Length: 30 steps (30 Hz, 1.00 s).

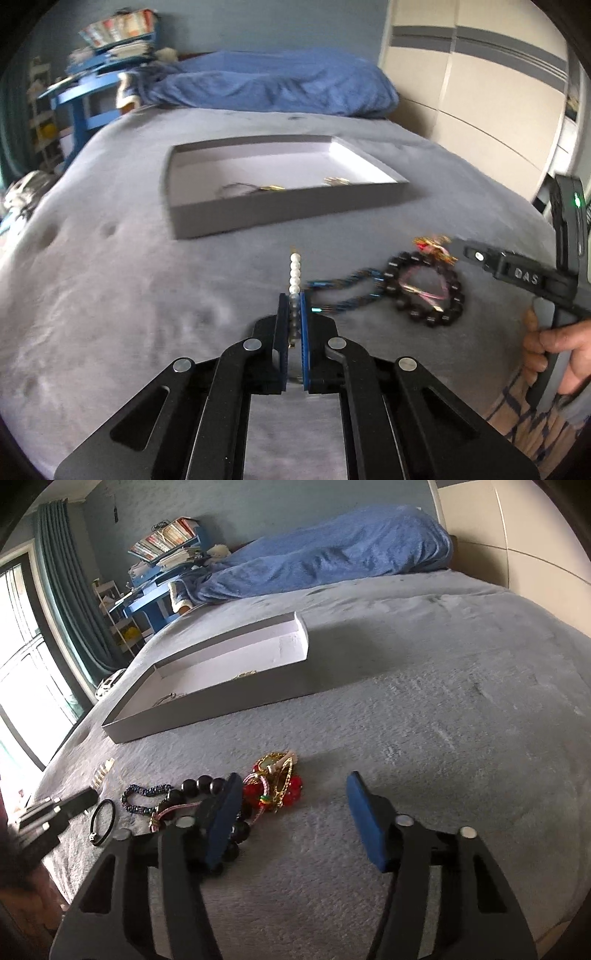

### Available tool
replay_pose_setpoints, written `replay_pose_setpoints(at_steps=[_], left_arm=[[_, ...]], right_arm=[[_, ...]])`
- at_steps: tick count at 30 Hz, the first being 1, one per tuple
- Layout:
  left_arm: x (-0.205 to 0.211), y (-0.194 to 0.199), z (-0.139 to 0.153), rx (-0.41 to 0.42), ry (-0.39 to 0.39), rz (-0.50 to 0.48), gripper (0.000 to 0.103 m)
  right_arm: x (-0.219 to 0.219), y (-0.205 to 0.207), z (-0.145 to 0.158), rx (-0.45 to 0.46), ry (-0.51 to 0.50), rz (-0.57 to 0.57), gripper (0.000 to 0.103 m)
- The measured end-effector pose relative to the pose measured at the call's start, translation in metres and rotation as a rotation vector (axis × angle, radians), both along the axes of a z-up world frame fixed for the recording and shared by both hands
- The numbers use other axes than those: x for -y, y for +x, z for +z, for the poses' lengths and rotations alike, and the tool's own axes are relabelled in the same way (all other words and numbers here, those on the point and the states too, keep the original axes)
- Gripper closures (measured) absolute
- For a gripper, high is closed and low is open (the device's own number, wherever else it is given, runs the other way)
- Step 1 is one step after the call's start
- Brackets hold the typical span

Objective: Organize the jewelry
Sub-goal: 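Grasp the white pearl strand with the left tool, then grasp the red-bead gold earring with the right tool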

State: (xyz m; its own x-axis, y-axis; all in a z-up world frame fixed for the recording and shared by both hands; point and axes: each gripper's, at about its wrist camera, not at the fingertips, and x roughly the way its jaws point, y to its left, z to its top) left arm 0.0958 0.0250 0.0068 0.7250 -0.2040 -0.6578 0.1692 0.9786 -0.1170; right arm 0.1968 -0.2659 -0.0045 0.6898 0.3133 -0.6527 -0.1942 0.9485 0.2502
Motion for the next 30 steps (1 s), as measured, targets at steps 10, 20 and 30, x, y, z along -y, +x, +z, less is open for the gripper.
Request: replay_pose_setpoints(at_steps=[10, 20, 30], left_arm=[[-0.047, 0.001, -0.009, -0.033, 0.005, 0.123, 0.097], [-0.047, 0.000, -0.024, -0.065, 0.015, 0.139, 0.095], [-0.042, 0.009, -0.028, -0.057, 0.049, 0.156, 0.087]], right_arm=[[0.014, 0.010, -0.003, -0.037, 0.073, -0.032, 0.070], [0.006, 0.019, -0.009, -0.061, 0.056, 0.018, 0.080], [0.001, 0.010, 0.006, 0.025, 0.047, 0.044, 0.102]])
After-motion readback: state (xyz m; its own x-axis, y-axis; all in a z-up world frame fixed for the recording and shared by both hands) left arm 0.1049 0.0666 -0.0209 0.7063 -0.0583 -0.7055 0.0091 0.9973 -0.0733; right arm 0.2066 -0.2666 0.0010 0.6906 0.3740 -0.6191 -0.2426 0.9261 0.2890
